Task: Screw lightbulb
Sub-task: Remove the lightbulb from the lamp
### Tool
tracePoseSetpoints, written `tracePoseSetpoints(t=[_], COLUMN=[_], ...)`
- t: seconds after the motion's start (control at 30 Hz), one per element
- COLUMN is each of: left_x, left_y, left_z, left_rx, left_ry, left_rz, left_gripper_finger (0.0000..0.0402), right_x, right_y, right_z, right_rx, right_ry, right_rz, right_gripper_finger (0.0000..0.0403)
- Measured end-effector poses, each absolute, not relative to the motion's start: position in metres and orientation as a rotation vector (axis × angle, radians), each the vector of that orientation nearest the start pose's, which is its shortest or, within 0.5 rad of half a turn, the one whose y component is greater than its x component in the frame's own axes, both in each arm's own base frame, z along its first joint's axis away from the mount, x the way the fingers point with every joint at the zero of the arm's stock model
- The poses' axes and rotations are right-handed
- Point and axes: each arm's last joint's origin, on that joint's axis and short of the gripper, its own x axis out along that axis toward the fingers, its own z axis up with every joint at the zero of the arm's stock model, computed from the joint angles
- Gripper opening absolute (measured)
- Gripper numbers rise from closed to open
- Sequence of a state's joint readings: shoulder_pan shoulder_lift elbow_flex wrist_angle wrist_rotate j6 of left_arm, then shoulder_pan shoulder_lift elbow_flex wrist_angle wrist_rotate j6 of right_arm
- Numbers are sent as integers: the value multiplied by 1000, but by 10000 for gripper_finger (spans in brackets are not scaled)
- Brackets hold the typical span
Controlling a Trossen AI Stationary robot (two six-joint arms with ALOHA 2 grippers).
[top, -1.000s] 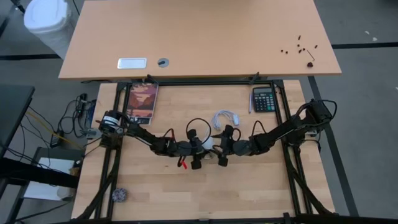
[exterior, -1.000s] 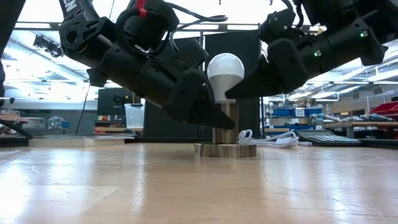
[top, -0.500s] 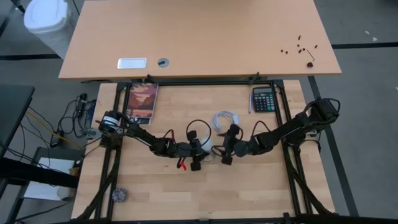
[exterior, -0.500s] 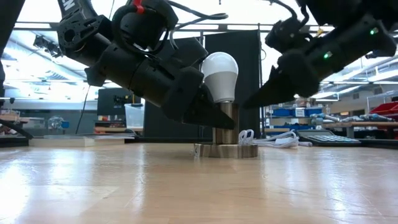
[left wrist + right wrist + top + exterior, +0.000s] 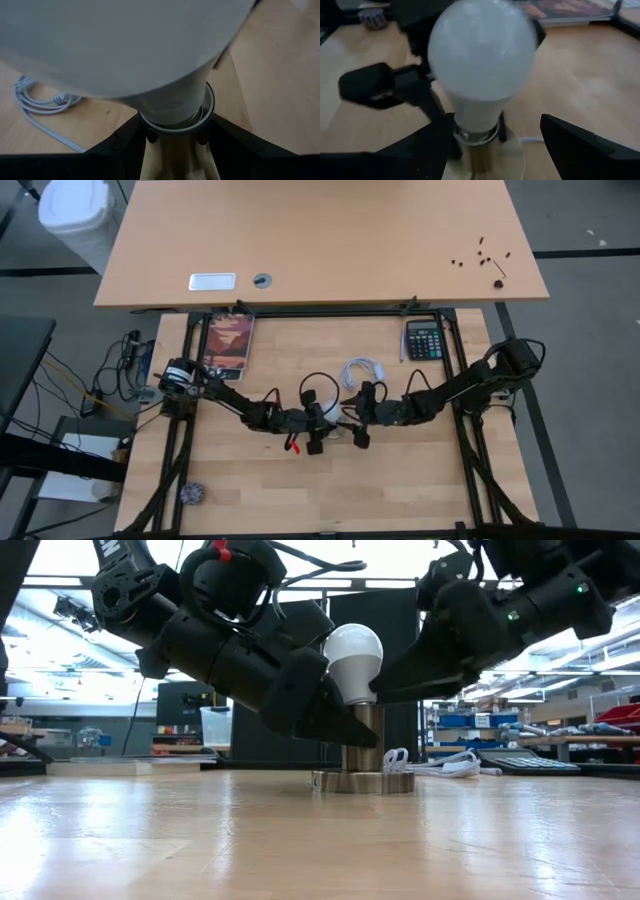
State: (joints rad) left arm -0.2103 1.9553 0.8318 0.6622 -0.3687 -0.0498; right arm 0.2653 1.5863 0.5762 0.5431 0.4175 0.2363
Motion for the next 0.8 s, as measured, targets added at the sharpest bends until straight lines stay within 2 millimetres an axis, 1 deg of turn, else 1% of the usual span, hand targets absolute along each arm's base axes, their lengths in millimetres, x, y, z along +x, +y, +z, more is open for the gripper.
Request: tracePoseSetpoints(t=[0.2,0.27,0.33,0.4,0.5,0.6,0.8], left_x=[358,359,359,358,358,358,359], left_y=[-66,-66,-66,-66,-65,-65,-65], left_z=[112,112,112,112,112,111,111], left_rx=[79,79,78,78,78,79,79], left_ry=[428,428,427,428,431,436,436], left_rz=[168,169,169,169,172,173,177], left_gripper_finger=[193,193,193,193,193,193,193], right_x=[295,298,302,305,304,301,291], right_y=[66,66,67,66,64,63,65], right_z=[136,133,135,135,135,135,138], right_rx=[91,77,56,34,-2,-22,4], right_ry=[394,384,356,340,344,383,457], right_rz=[-125,-134,-149,-198,-236,-262,-311], right_gripper_finger=[306,306,306,306,306,306,307])
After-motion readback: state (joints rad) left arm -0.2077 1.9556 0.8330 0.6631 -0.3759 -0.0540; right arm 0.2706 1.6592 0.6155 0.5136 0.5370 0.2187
